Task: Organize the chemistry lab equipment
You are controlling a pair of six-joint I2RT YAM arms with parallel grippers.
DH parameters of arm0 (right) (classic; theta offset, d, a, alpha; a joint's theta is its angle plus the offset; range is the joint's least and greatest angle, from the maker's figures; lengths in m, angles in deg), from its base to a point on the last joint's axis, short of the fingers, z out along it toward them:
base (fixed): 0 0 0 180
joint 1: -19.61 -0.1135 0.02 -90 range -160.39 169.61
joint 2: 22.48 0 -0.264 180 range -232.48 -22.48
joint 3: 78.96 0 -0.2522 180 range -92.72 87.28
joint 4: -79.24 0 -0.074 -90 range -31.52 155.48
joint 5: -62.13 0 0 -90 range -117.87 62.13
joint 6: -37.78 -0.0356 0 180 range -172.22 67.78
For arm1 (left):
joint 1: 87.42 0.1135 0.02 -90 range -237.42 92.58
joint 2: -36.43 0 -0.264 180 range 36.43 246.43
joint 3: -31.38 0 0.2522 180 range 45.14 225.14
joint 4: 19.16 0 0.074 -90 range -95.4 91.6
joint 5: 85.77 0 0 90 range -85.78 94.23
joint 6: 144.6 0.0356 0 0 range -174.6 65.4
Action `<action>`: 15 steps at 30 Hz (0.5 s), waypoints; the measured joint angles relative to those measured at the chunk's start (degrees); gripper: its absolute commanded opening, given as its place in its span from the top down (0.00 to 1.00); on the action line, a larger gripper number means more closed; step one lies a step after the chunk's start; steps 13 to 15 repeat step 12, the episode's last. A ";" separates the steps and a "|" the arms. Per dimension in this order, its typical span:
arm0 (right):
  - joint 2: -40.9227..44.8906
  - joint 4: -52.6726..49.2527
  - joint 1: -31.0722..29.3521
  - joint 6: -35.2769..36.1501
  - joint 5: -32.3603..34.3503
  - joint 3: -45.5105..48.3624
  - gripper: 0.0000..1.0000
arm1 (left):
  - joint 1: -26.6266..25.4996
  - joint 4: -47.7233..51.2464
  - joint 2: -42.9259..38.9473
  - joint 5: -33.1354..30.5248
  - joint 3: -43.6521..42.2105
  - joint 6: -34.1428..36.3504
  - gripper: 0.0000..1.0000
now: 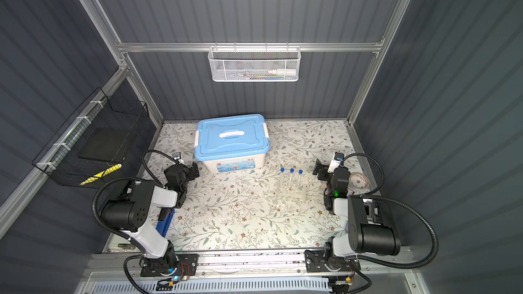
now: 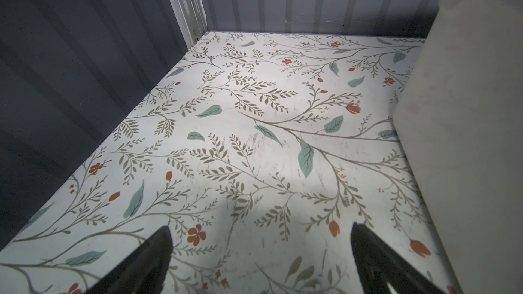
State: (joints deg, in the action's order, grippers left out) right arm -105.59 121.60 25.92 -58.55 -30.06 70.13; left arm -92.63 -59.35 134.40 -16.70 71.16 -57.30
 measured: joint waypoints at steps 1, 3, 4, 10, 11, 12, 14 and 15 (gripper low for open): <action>-0.02 0.00 0.00 0.00 0.00 0.00 0.01 | 0.00 0.02 0.00 0.00 0.00 0.00 0.00; -0.02 0.00 0.00 0.00 0.00 0.00 0.01 | 0.00 0.00 0.00 0.00 0.00 0.00 0.00; -0.02 0.00 0.00 0.00 0.00 0.00 0.01 | 0.00 0.02 0.00 0.00 0.00 0.00 0.00; -0.02 -0.59 -0.83 0.63 0.87 -0.24 0.01 | 0.00 0.02 0.00 0.00 0.02 0.00 0.00; -0.02 -0.72 -1.42 0.90 1.20 -0.35 0.01 | 0.00 0.00 0.00 0.00 0.00 0.00 0.00; -0.02 -0.74 -1.77 1.07 1.40 -0.42 0.01 | 0.00 0.00 0.00 0.00 0.00 0.00 0.00; -0.02 -0.74 -1.77 1.07 1.40 -0.42 0.01 | 0.00 0.00 0.00 0.00 0.00 0.00 0.00; -0.02 -0.74 -1.77 1.07 1.40 -0.42 0.01 | 0.00 0.00 0.00 0.00 0.00 0.00 0.00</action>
